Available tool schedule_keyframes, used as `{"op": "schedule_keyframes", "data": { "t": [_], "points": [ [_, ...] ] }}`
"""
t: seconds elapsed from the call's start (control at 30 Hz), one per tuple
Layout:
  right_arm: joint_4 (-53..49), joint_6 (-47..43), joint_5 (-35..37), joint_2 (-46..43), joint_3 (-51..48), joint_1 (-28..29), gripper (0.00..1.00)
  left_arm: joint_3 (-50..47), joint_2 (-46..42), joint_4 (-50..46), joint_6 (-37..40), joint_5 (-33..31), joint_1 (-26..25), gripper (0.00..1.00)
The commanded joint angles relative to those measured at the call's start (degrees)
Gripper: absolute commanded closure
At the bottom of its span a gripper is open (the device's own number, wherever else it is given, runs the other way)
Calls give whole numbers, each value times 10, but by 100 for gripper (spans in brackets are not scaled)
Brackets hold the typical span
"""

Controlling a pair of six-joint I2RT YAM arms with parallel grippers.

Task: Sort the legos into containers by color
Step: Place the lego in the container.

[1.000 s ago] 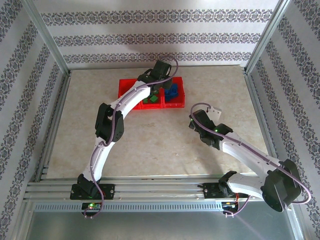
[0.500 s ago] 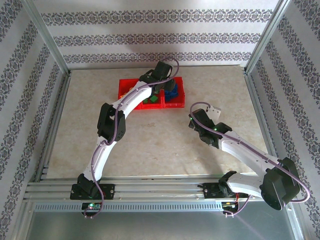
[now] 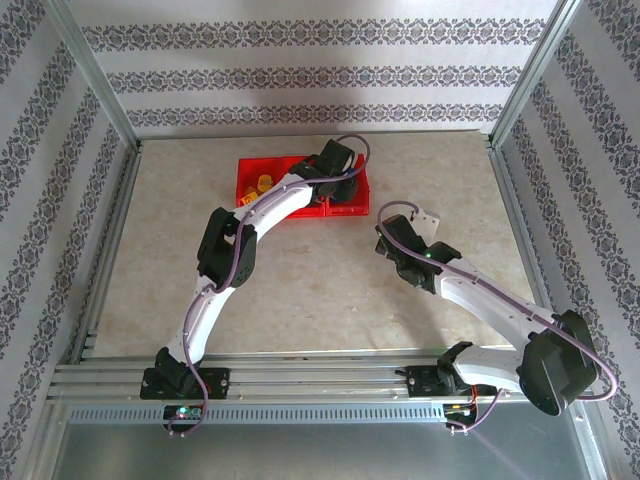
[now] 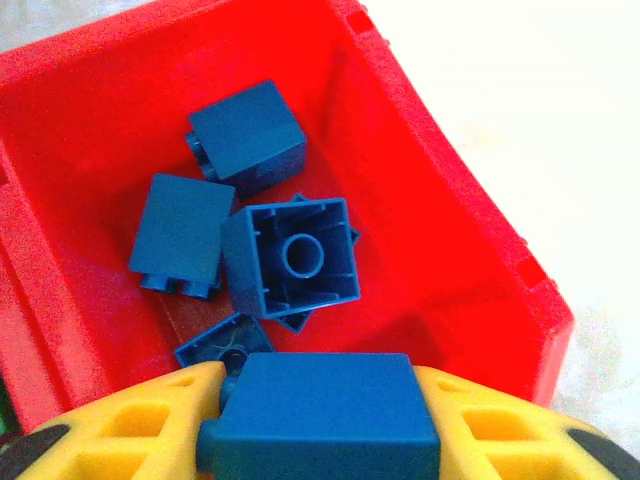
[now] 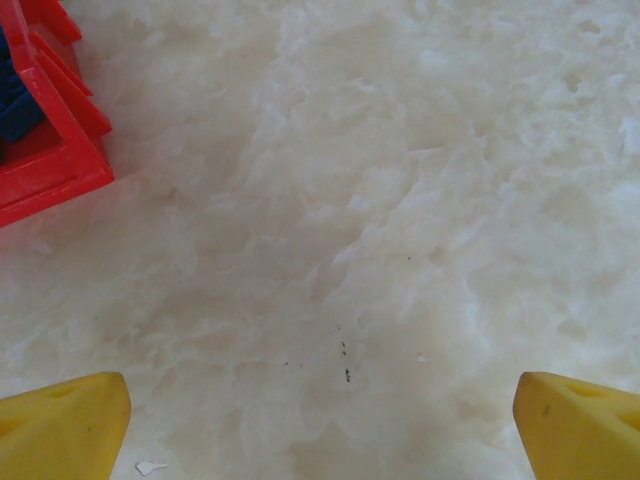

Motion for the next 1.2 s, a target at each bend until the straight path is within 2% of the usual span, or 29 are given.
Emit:
{"op": "schedule_keyframes", "data": {
  "t": [0.0, 0.2, 0.7, 0.93, 1.17],
  "points": [
    [-5, 2, -2, 5, 15, -4, 2, -6, -24, 3, 11, 2, -3, 60],
    [-4, 1, -3, 7, 17, -4, 2, 0, -19, 5, 12, 2, -5, 50],
    [-6, -1, 0, -2, 14, -4, 2, 11, -29, 0, 16, 0, -4, 47],
    [-6, 0, 3, -12, 9, -4, 2, -9, -82, 9, 17, -7, -5, 40],
    [-5, 2, 4, -13, 5, -4, 2, -103, -175, 66, 16, -28, -4, 29]
  ]
}}
